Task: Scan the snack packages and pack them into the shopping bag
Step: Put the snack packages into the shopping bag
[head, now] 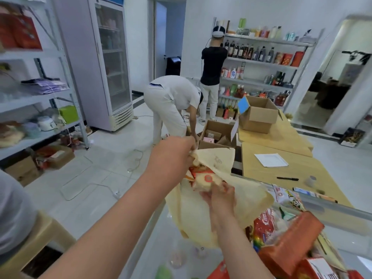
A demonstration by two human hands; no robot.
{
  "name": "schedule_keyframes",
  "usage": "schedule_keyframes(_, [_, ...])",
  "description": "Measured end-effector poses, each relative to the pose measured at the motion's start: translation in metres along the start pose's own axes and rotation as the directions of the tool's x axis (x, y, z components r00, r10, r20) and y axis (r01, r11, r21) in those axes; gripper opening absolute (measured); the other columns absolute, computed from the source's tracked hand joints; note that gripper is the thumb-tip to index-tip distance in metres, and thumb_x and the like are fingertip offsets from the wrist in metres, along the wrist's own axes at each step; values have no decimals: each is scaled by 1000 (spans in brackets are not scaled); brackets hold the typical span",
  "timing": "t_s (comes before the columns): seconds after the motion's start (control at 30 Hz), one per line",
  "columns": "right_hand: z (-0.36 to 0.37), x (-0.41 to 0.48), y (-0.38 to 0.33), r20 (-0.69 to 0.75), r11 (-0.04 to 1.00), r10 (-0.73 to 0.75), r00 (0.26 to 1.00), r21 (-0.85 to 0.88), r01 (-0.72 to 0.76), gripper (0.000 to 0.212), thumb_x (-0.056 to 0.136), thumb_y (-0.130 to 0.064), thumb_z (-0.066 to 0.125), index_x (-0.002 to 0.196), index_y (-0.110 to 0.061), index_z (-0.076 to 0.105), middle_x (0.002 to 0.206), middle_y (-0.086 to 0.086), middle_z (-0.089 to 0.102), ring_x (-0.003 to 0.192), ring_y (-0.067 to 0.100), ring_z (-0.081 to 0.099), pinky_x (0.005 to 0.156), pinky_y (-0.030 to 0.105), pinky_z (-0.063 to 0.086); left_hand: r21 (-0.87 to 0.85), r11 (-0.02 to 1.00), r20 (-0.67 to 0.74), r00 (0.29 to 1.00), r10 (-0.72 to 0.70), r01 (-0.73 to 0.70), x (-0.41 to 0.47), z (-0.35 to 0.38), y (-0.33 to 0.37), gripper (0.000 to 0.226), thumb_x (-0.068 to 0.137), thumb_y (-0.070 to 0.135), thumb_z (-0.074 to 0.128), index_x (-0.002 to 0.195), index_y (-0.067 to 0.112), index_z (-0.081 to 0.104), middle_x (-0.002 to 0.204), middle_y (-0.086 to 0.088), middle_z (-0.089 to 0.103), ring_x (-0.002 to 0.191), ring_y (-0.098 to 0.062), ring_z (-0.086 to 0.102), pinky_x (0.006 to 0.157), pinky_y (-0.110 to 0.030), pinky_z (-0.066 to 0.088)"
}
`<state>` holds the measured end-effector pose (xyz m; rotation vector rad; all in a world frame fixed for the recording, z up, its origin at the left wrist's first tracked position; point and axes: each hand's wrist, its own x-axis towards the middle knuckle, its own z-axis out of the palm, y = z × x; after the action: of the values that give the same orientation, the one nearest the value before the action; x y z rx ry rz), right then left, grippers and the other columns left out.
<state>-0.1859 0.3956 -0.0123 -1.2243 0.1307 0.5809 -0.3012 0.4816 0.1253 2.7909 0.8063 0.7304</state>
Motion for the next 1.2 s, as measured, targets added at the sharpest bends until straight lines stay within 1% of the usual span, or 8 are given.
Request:
schedule_keyframes(0.13, [27,14,-11,80,942,52,995,327,-75,43,95,-15,42,139,-17,40,131,12,54,104,29,61,62,29,57,-41,999,-35,999,23,-25,-2,3,9,15,91,27,54,105,26,58,92,5,60,84,-18,54,63,-28,35])
schedule_keyframes(0.33, [21,9,-2,-22,992,88,996,92,-86,30,99,-7,40,128,-5,48,112,22,63,94,32,67,76,36,57,66,997,-32,998,46,-44,-2,19,13,23,92,35,50,110,28,63,100,5,62,90,-17,55,56,-26,29])
schedule_keyframes(0.47, [-6,-7,-3,-115,996,-75,991,47,81,22,94,-5,44,104,-8,64,107,18,66,90,32,67,63,33,58,-77,962,3,965,262,-261,2,32,15,31,90,28,57,121,33,61,121,13,54,114,-11,46,76,-20,33])
schedule_keyframes(0.53, [-21,-20,-15,-174,980,-195,965,9,199,23,94,-1,40,93,-4,63,93,13,66,80,27,63,51,24,54,-129,943,109,940,322,-308,5,36,19,27,90,36,56,115,35,63,113,16,58,109,-8,52,80,-24,44])
schedule_keyframes(0.63, [-43,-37,-37,-225,921,-388,894,-109,373,29,91,2,38,71,-10,56,68,9,61,62,25,55,49,28,46,-55,957,472,837,275,-283,12,43,28,44,80,73,49,103,40,66,92,21,56,90,-6,57,79,-34,50])
schedule_keyframes(0.73, [-67,-48,-58,-239,881,-473,848,-149,450,29,91,3,37,69,-9,53,61,7,58,49,18,49,43,26,40,-52,955,602,754,262,-290,17,49,43,64,70,89,35,97,41,66,105,21,62,82,-3,56,66,-28,44])
schedule_keyframes(0.97, [-120,-47,-114,-249,854,-508,825,-274,443,25,92,0,40,77,-10,58,71,6,64,50,16,53,44,25,42,-353,895,329,859,392,-272,24,79,118,32,91,58,47,100,34,67,92,15,65,86,-7,59,72,-29,52])
schedule_keyframes(1.2, [-184,-11,-162,-166,845,-456,874,-389,367,23,94,-1,41,82,-12,58,79,7,61,58,18,55,48,27,46,-553,829,372,866,334,-83,39,141,193,21,95,40,51,103,30,67,93,9,64,91,-11,59,79,-30,51])
